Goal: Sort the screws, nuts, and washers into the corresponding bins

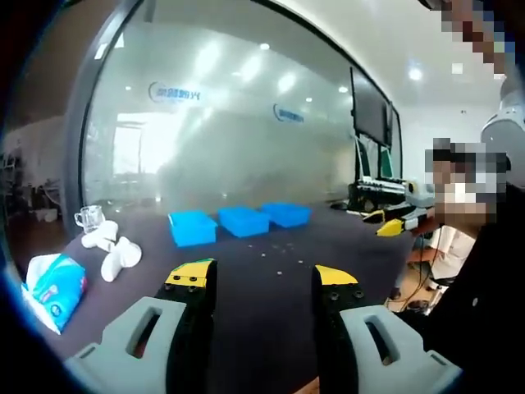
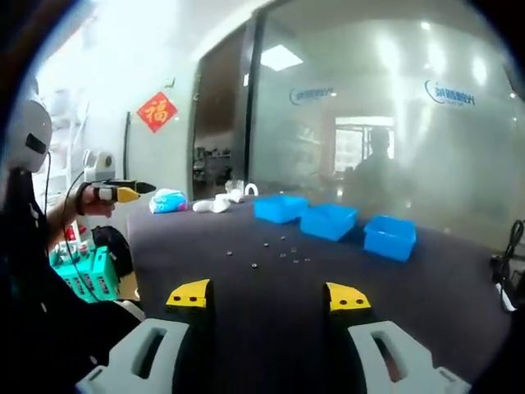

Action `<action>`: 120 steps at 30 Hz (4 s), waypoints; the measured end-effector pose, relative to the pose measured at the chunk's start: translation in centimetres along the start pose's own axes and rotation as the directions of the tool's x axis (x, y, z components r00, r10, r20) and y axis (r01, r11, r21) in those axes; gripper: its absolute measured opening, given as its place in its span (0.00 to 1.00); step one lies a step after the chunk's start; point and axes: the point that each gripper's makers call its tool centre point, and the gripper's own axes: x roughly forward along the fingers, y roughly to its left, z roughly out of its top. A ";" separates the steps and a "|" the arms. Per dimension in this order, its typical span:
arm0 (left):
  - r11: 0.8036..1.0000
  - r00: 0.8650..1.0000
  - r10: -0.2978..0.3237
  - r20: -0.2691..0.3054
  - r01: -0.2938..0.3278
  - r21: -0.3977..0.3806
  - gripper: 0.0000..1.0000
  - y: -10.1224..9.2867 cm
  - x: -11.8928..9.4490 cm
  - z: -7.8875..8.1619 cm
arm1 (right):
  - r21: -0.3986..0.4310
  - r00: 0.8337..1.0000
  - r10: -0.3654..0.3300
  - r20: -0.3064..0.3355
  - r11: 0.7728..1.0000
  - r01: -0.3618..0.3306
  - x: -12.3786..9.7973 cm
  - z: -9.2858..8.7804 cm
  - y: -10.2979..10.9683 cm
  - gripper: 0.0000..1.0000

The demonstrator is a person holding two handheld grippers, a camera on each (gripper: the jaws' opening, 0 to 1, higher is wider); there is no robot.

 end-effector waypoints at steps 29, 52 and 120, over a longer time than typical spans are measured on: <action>0.992 0.991 -0.111 -0.078 0.116 0.057 0.46 -0.6 2.0 0.3 | -0.037 0.993 0.032 -0.117 0.999 -0.036 -0.9 0.7 -1.2 0.49; 0.928 0.881 -0.308 -0.360 0.361 0.089 0.45 -1.4 7.8 -2.5 | -0.038 0.991 0.041 -0.128 0.998 -0.047 -1.1 0.1 -1.0 0.49; 0.863 0.565 -0.334 -0.755 0.505 -0.004 0.15 -3.9 18.8 -10.2 | -0.012 0.987 0.065 -0.144 0.998 -0.067 -1.1 -1.0 -1.2 0.49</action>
